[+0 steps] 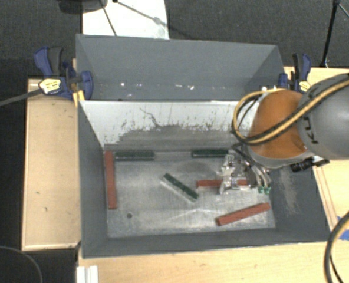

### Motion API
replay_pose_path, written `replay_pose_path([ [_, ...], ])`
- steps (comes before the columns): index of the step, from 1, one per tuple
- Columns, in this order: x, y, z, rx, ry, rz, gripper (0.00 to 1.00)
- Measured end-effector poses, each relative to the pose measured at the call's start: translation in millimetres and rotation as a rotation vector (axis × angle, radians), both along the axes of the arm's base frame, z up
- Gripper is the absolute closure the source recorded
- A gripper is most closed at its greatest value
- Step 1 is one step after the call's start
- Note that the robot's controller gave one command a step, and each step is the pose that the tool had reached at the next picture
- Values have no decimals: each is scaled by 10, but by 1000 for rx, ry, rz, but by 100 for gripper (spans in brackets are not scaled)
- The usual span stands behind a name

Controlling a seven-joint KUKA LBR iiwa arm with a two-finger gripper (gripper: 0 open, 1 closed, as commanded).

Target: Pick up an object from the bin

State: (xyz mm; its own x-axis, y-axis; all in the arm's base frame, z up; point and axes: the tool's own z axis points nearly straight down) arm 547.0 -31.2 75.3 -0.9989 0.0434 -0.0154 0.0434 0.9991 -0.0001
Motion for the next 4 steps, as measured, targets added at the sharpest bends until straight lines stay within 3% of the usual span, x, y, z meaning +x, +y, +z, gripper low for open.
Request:
replay_pose_path([
  [1, 0, 0, 0, 0, 0, 1, 100],
  [2, -66, -179, 1144, 0, 13, 41, 100],
  [3, -67, -178, 1144, 0, 13, 42, 100],
  [4, 2, -260, 3059, -1, 1, 32, 100],
])
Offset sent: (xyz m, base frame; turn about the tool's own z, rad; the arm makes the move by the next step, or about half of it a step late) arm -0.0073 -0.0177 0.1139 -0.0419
